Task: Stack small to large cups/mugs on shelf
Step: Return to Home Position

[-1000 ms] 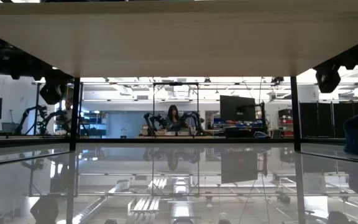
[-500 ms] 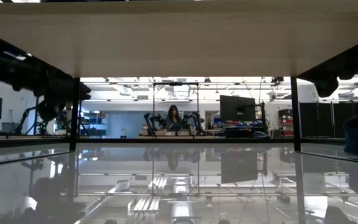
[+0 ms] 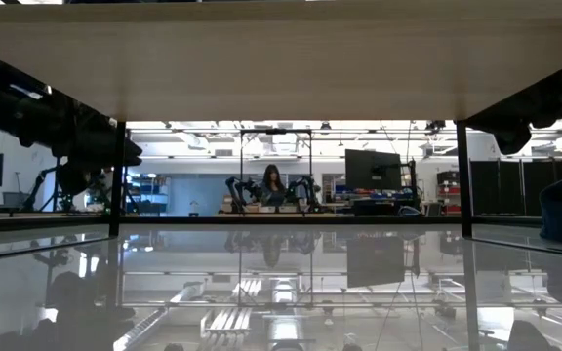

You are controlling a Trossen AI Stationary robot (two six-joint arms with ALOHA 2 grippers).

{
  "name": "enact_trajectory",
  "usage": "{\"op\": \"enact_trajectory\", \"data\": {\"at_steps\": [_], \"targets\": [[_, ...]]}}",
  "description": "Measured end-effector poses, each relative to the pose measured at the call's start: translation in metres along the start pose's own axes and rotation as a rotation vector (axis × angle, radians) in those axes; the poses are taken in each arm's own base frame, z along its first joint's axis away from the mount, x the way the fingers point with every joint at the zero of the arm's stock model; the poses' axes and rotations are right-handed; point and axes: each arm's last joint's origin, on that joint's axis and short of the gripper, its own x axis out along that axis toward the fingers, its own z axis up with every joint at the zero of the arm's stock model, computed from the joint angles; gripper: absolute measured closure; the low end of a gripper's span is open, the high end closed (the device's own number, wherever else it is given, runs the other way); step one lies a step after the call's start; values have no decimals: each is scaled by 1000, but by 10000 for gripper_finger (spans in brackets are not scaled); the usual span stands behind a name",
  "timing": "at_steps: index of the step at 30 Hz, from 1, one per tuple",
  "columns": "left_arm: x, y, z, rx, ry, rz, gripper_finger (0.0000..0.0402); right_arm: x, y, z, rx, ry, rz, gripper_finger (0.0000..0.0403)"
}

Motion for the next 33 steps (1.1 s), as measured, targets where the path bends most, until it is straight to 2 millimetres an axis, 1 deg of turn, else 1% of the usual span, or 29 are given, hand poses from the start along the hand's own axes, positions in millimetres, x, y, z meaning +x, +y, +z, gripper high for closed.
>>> {"op": "enact_trajectory", "data": {"at_steps": [11, 24, 33], "targets": [[0, -1, 1, 4, -10, -13, 335, 0, 0, 0, 0, 0, 0, 282], [0, -3, 3, 8, -27, -24, 335, 0, 0, 0, 0, 0, 0, 273], [0, -3, 4, 9, -30, -21, 335, 0, 0, 0, 0, 0, 0, 282]]}}
